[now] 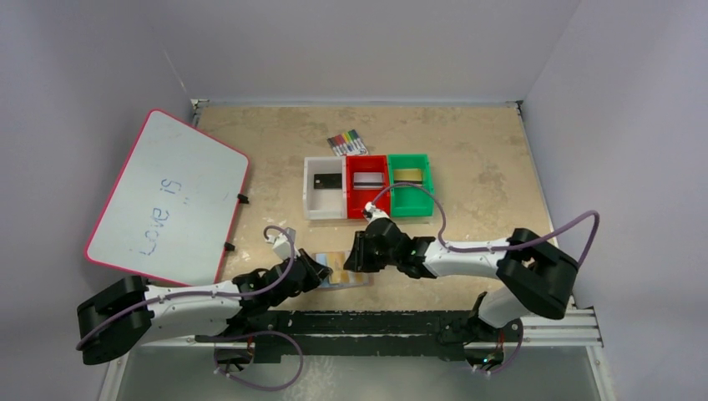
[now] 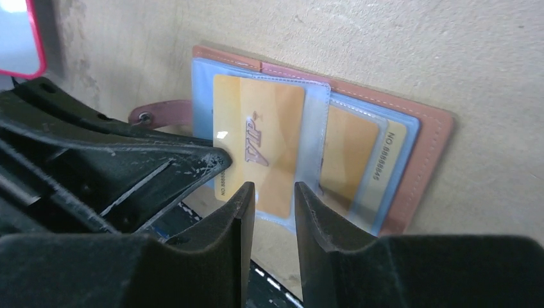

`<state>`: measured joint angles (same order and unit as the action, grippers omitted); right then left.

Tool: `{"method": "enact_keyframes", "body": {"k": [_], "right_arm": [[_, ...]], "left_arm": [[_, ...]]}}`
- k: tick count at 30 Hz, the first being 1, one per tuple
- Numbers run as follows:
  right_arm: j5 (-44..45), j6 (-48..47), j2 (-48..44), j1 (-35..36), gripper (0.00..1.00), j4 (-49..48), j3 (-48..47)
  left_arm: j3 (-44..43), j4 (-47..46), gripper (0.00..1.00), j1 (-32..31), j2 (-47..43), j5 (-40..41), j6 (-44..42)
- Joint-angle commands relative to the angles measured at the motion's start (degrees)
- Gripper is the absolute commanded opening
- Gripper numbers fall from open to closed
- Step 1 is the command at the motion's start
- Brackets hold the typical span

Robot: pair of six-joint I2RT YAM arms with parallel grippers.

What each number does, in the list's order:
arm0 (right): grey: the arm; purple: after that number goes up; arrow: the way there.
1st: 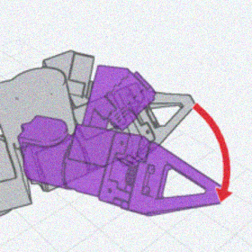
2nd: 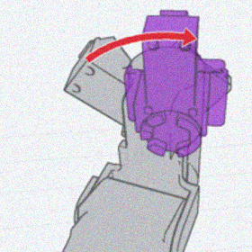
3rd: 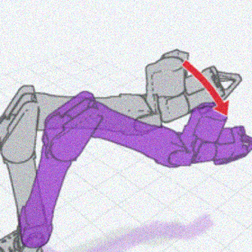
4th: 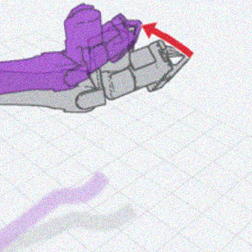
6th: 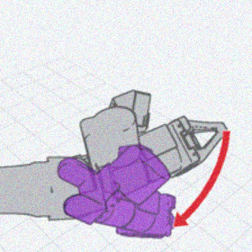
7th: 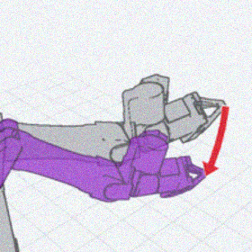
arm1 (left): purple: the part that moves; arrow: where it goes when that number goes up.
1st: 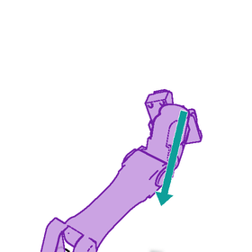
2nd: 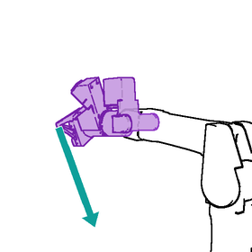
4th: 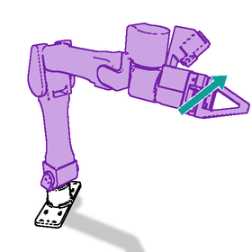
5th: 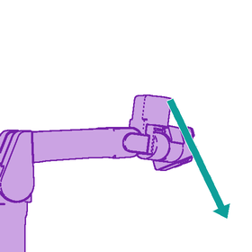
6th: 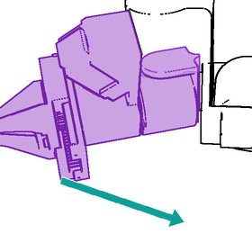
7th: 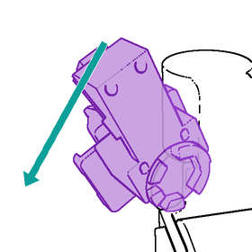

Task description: Take the credit cards out of the card holder

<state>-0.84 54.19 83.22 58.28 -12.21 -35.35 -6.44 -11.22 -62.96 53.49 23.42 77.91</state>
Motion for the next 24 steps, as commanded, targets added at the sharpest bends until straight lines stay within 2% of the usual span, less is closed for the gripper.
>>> {"method": "enact_keyframes", "body": {"k": [1, 9, 24], "right_arm": [[-1.96, -1.63, 3.84, 0.66, 0.32, -2.81, -3.63], [5.83, 1.16, 6.31, 0.6, 0.32, 9.12, -3.88], [2.37, 1.79, 4.08, 0.59, 0.34, 6.92, -3.15]], "left_arm": [[-1.87, 0.92, 0.0, 0.27, 1.09, -0.56, -2.75], [-3.17, 7.65, 0.0, 0.25, -2.06, 1.45, -2.99], [-9.91, 23.51, 0.0, 0.25, -9.7, 6.02, -7.36]]}}
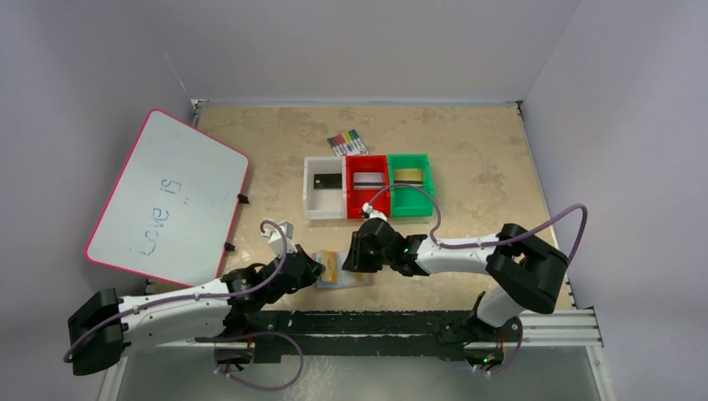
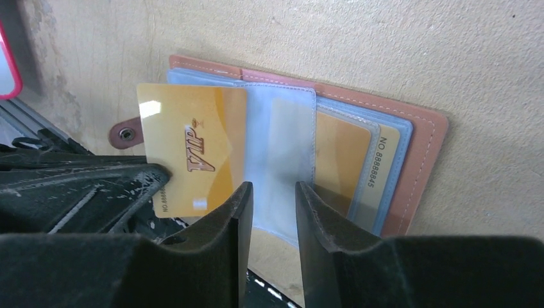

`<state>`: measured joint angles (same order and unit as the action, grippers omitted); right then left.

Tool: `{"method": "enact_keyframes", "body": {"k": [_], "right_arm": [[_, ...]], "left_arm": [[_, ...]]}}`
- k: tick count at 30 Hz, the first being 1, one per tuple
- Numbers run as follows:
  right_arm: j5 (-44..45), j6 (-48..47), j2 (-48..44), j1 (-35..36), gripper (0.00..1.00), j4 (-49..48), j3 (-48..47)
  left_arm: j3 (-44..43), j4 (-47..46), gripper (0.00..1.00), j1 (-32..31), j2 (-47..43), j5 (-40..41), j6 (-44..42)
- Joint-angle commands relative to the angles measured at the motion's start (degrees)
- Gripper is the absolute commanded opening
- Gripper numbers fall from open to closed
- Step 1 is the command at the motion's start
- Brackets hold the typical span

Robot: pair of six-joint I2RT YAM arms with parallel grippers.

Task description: Take the credit cards out of the card holder

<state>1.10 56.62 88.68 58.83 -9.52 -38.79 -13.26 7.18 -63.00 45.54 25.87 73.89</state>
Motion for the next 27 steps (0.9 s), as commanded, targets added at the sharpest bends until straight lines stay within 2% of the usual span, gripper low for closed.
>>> {"method": "enact_keyframes", "body": {"k": [1, 5, 7, 11, 15, 16, 20, 23, 25, 27], "right_arm": [[0.25, -0.9, -1.8, 0.04, 0.35, 3.91, 0.05], [0.33, -2.13, -4.38, 0.04, 0.39, 2.94, -0.81], [1.47, -2.18, -6.2, -0.02, 0.44, 4.18, -1.4], [7.59, -0.5, -11.93, 0.03, 0.73, 8.02, -1.26], [14.28, 0.71, -19.65, -0.03, 0.96, 9.26, 0.68], [16.3, 0.72, -21.49, -0.03, 0.99, 8.99, 1.41], [19.43, -0.98, -27.51, -0.07, 1.0, 5.62, 4.66], [18.4, -1.02, -30.68, -1.21, 1.0, 6.06, 5.64], [12.15, -4.1, -33.64, -4.61, 1.0, 3.92, 6.29], [2.45, -6.29, -36.2, -10.21, 0.97, -3.64, 8.88]], "left_arm": [[-3.45, 5.32, 0.0, 0.27, -2.19, 3.48, -3.69], [-4.68, 5.21, 0.0, 0.27, -3.58, 2.92, -5.23], [-5.34, 5.29, 0.0, 0.25, -4.3, 2.96, -5.79], [-7.09, 5.45, 0.0, 0.25, -5.94, 2.66, -7.33], [-8.7, 5.41, 0.0, 0.25, -8.15, 2.26, -9.23], [-9.06, 5.35, 0.0, 0.25, -8.63, 2.26, -9.68], [-9.38, 3.39, 0.0, 0.3, -10.92, 1.64, -11.11], [-8.77, -0.6, 0.0, 0.29, -12.23, -0.09, -12.35], [-8.27, -3.3, 0.0, 0.25, -12.93, -1.54, -13.17], [-7.87, -6.0, 0.0, 0.25, -13.47, -2.7, -13.63]]}}
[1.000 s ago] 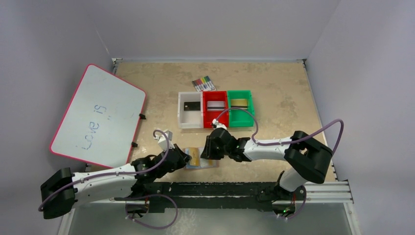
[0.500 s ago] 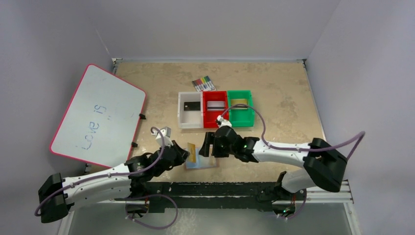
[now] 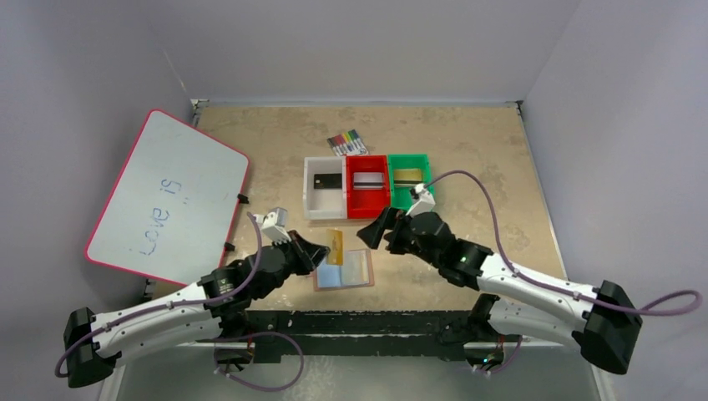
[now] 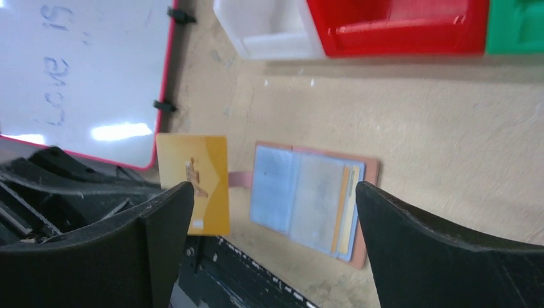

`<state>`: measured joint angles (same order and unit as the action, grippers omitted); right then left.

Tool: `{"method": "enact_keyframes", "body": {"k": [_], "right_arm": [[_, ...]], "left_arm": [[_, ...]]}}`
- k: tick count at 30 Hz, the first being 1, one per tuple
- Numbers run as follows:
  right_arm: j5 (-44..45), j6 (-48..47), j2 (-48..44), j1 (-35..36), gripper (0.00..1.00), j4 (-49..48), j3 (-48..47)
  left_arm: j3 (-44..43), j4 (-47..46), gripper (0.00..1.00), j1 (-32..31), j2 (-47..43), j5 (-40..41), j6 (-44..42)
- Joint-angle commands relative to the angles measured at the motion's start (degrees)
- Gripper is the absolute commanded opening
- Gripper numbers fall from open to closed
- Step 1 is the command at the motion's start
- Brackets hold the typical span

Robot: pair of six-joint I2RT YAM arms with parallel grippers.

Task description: Take the credit cards out of the card holder

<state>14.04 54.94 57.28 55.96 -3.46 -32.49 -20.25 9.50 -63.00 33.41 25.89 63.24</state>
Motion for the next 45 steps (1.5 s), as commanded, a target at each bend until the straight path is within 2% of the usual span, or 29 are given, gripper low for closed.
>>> {"method": "enact_keyframes", "body": {"k": [1, 6, 10, 15, 18, 23, 29, 35, 43, 45], "right_arm": [[-14.61, -4.95, -5.95, -10.16, 0.95, -12.66, 4.04], [-29.71, -9.21, -6.94, -16.97, 0.91, -21.86, 5.98], [-39.41, -8.5, -2.59, -17.29, 0.81, -30.5, 6.27], [-46.9, -6.14, 4.04, -17.38, 0.71, -40.34, 6.74], [-51.55, -3.88, 9.14, -17.38, 0.61, -46.41, 6.45], [-53.6, -2.0, 12.72, -17.42, 0.54, -51.18, 6.58], [-55.3, -0.38, 12.49, -18.04, 0.53, -55.59, 7.08], [-56.88, 1.72, 12.93, -18.52, 0.33, -58.03, 7.13], [-57.22, 1.62, 11.11, -18.7, 0.05, -56.22, 6.57], [-57.63, 1.51, 10.79, -18.69, 0.0, -56.21, 6.42]], "left_arm": [[-0.79, -9.34, 0.0, 0.26, -1.52, -3.1, -3.2], [-1.01, -12.96, 0.0, 0.28, -2.27, -3.79, -4.04], [-0.62, -16.28, 0.0, 0.29, -2.43, -3.91, -4.02], [-0.13, -20.39, 0.0, 0.3, -1.64, -4.41, -3.62], [0.56, -22.89, 0.0, 0.25, -0.93, -4.54, -3.0], [1.67, -26.6, 0.0, 0.25, 0.59, -4.99, -2.1], [2.22, -27.46, 0.0, 0.27, 1.13, -4.8, -1.63], [2.16, -27.47, 0.0, 0.28, 0.88, -4.36, -1.67], [2.35, -27.04, 0.0, 0.25, 0.47, -3.89, -1.77], [2.22, -26.57, 0.1, 0.26, 0.49, -3.71, -1.68]]}}
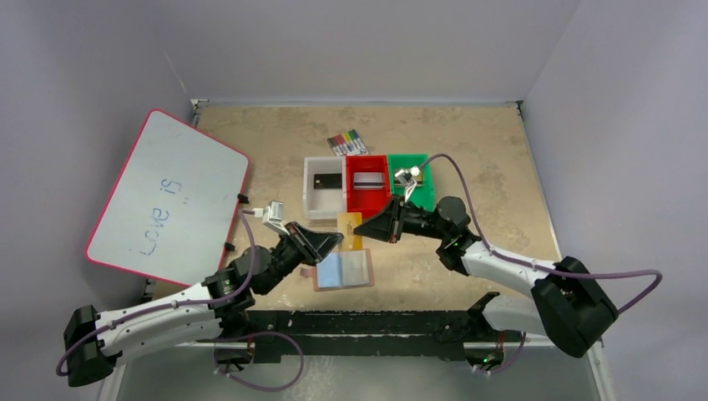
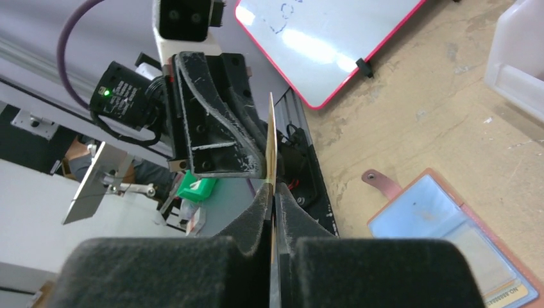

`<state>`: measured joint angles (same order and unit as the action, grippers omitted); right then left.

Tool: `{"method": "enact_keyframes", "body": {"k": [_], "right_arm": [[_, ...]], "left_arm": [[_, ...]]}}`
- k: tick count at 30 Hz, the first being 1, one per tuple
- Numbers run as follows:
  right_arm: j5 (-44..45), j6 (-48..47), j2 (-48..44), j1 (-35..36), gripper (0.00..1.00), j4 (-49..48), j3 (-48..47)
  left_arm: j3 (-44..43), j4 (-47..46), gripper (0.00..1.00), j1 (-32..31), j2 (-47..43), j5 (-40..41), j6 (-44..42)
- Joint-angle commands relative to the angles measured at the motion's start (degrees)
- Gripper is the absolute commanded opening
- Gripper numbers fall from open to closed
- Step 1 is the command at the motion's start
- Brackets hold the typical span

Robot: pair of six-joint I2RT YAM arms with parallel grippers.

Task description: Take the credit cards out of the card holder

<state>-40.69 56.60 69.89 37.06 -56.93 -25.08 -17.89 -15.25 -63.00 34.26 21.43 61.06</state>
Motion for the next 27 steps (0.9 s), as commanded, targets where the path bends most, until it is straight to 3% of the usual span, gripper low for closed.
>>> {"method": "enact_keyframes", "body": {"k": [1, 4, 9, 14, 17, 21, 27], "right_arm": [[-2.91, -0.4, -2.13, 0.25, 0.0, -2.7, -1.02], [-2.08, -2.94, -3.55, 0.19, 0.0, 0.31, -1.59], [6.19, -13.79, -8.52, 0.2, 0.0, 18.43, -5.12], [21.67, -24.77, -13.82, 0.21, 0.0, 32.99, -7.69], [30.72, -34.23, -17.28, 0.22, 0.0, 35.06, -8.1], [33.59, -47.09, -21.01, 0.21, 0.0, 34.44, -6.88], [45.79, -64.65, -17.69, 0.21, 0.0, 45.65, -13.57]], "left_arm": [[-0.22, -1.38, 0.17, 0.26, -0.36, 0.99, 0.47], [-0.81, 1.21, 0.37, 0.25, -0.82, 2.28, 0.49], [-2.6, 8.34, 0.51, 0.25, -2.76, 5.56, -0.48], [-5.28, 16.59, 0.56, 0.25, -4.21, 9.27, -2.23], [-6.8, 21.25, 0.59, 0.26, -4.51, 11.85, -2.44], [-7.68, 24.16, 0.66, 0.29, -4.94, 12.86, -2.08], [-7.57, 26.22, 0.71, 0.25, -3.62, 12.32, -0.87]]}}
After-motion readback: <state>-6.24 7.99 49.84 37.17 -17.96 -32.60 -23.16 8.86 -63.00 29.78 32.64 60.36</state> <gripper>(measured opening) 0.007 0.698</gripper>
